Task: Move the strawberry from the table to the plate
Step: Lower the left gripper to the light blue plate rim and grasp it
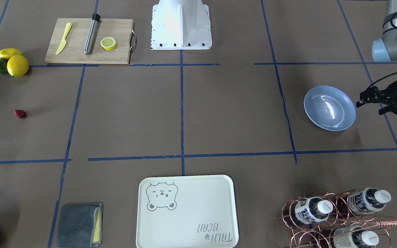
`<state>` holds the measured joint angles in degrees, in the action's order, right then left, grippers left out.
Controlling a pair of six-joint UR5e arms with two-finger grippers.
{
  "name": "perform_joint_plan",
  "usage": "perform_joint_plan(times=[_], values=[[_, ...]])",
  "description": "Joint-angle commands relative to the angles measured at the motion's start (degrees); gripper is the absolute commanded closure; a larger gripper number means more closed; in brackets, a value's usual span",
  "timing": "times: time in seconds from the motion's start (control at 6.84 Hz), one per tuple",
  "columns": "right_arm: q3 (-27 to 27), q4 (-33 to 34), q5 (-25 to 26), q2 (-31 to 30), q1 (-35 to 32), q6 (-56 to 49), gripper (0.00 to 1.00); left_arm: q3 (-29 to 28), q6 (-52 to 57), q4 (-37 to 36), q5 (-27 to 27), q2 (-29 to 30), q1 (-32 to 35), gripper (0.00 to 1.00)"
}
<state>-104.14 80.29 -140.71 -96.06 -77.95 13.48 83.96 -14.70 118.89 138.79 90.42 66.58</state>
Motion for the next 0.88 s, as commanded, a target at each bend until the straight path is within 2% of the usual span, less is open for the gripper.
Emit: perform_joint_plan(times=[0.0,0.29,0.73], values=[[-0.01,-0.05,0.00,-0.01,0.25,0.06,0.00,-3.18,-0.68,1.79,-0.09,1.41,-1.98,0.06],[-0.01,-0.05,0.09,-0.01,0.25,0.06,0.00,-3.27,-0.68,1.70,-0.09,1.60,-2.86,0.12],[-0.01,-0.05,0.09,-0.01,0.25,0.06,0.00,-3.27,-0.68,1.79,-0.09,1.60,-3.65,0.28]])
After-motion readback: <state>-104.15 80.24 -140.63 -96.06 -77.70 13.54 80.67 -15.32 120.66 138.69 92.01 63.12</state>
